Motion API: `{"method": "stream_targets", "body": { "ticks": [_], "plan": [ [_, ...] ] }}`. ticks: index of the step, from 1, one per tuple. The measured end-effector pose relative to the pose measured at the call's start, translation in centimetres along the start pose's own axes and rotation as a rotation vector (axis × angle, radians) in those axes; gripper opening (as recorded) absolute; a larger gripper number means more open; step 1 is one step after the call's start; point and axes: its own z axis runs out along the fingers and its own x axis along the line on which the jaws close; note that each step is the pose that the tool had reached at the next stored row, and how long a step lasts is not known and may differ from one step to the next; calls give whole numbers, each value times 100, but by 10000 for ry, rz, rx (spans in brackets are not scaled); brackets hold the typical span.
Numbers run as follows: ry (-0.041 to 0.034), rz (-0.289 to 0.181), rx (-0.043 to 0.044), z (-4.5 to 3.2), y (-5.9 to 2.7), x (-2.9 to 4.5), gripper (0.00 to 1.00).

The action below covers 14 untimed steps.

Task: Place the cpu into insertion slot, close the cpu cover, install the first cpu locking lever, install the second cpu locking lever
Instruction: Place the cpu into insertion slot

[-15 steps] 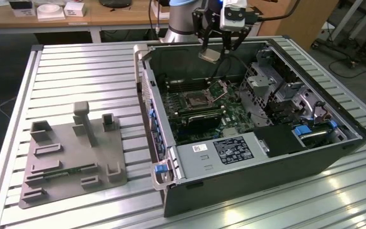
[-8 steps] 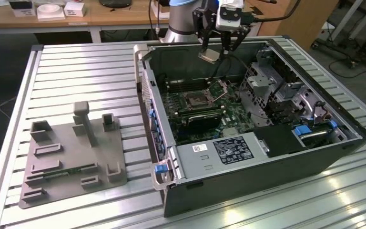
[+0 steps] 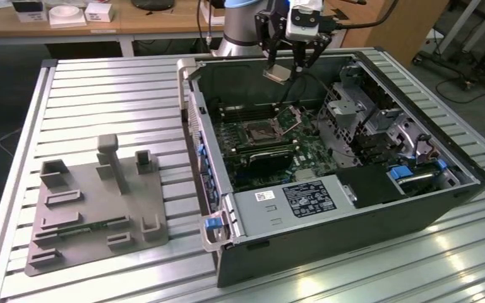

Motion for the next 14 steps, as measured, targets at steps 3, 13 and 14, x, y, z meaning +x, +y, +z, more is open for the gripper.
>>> {"method": "stream_targets", "body": {
  "ticks": [3, 13, 14],
  "plan": [
    [0, 1, 0, 0, 0, 0, 54],
    [-58, 660, -13, 3, -7, 5, 54],
    [-66, 748, -14, 3, -8, 6, 54]
  ]
}}
